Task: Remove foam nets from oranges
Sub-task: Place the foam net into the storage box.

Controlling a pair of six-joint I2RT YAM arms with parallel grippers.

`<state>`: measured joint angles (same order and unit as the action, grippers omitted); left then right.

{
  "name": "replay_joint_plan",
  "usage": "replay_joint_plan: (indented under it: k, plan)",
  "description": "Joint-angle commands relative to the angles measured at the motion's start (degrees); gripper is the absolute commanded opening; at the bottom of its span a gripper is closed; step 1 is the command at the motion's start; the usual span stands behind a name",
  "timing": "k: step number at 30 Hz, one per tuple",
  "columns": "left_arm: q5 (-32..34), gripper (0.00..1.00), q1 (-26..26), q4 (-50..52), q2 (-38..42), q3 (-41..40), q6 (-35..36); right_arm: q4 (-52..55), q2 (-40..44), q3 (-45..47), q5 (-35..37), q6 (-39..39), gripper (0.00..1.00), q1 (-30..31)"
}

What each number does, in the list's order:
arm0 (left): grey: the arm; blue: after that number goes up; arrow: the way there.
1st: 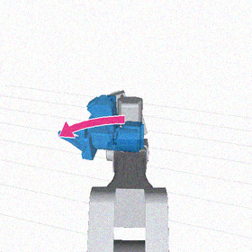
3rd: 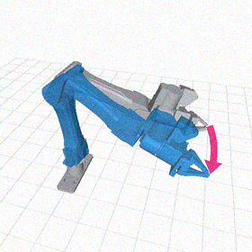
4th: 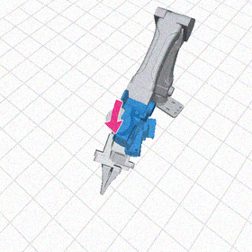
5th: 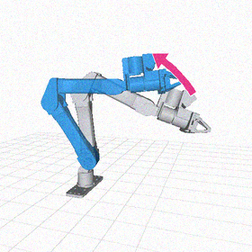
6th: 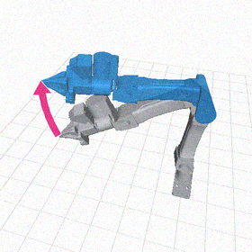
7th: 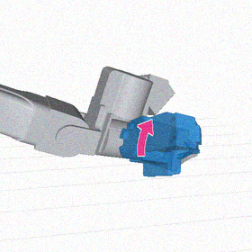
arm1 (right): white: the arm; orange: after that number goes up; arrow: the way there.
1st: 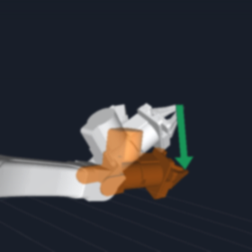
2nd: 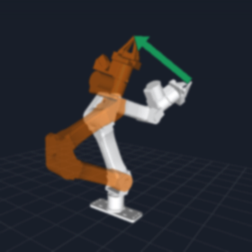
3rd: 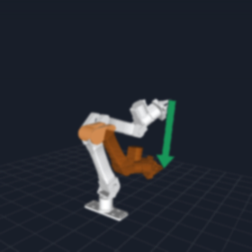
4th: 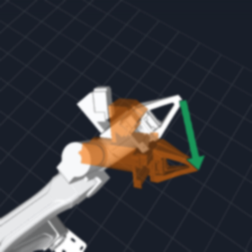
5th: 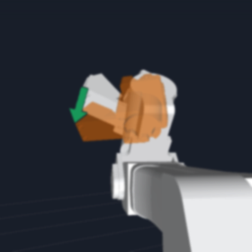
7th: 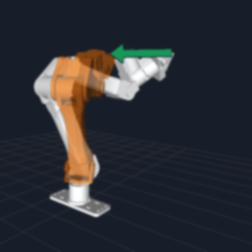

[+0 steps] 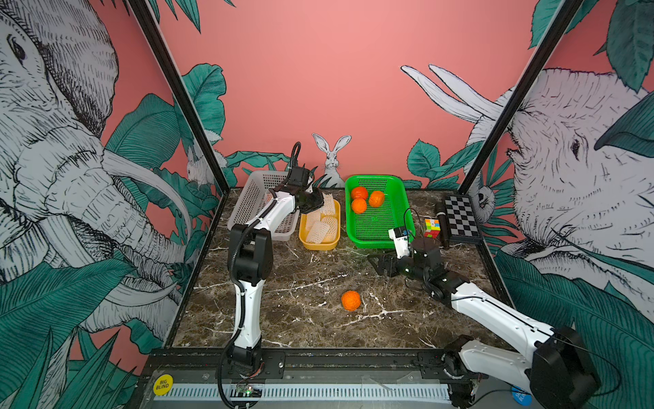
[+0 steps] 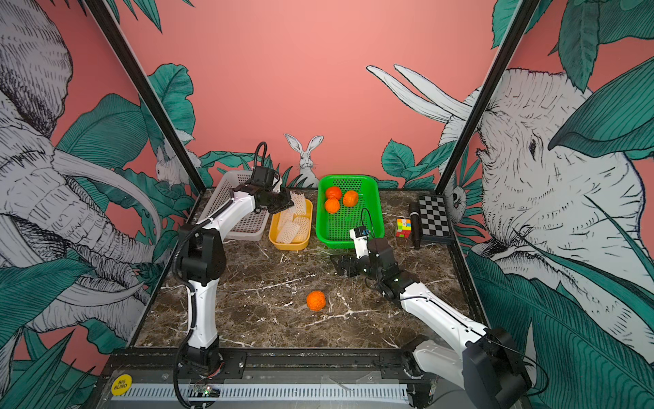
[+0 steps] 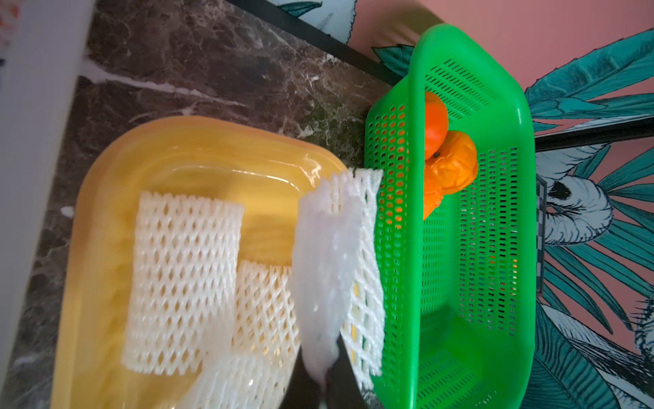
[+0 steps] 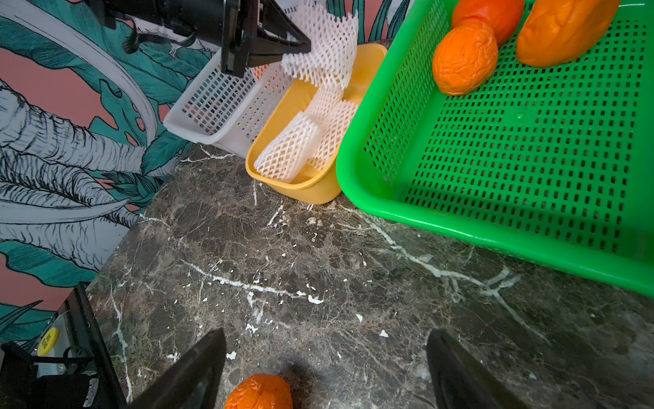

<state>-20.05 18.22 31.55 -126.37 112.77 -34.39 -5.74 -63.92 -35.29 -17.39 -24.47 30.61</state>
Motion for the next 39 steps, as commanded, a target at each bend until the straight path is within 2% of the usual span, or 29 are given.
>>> replay_joint_plan:
  k: [1, 6, 16, 29, 34, 37, 39]
  plan:
    - [-1.3, 0.0, 0.1, 3.3, -1.4, 2.4, 2.0, -0.4, 0.7, -0.7, -0.2, -0.4, 0.88, -0.1]
    - [1.3, 0.06, 0.1, 7.6, -2.4, 4.6, 6.6, -0.7, 0.3, -0.7, -0.4, -0.6, 0.88, -0.1]
    - [7.2, 0.31, 0.6, 16.8, -8.0, 14.8, 17.0, -0.9, 0.2, -1.2, -1.0, -0.9, 0.88, -0.1]
    - [10.3, 0.56, 1.9, 16.5, -6.8, 15.1, 29.3, 0.3, 0.9, -2.7, 0.0, 0.6, 0.88, -0.1]
    - [9.9, 0.55, 1.9, 16.3, -5.8, 14.5, 31.1, -1.4, -1.5, -5.7, 0.3, 0.0, 0.8, -0.1]
    - [9.8, 0.54, 1.9, 16.8, -5.6, 14.7, 31.6, -1.0, -5.6, -10.5, 0.1, -1.4, 0.69, -0.1]
    - [9.8, 0.54, 1.8, 17.1, -5.3, 14.7, 32.0, 0.7, -9.4, -15.0, 0.5, -2.8, 0.57, 0.0]
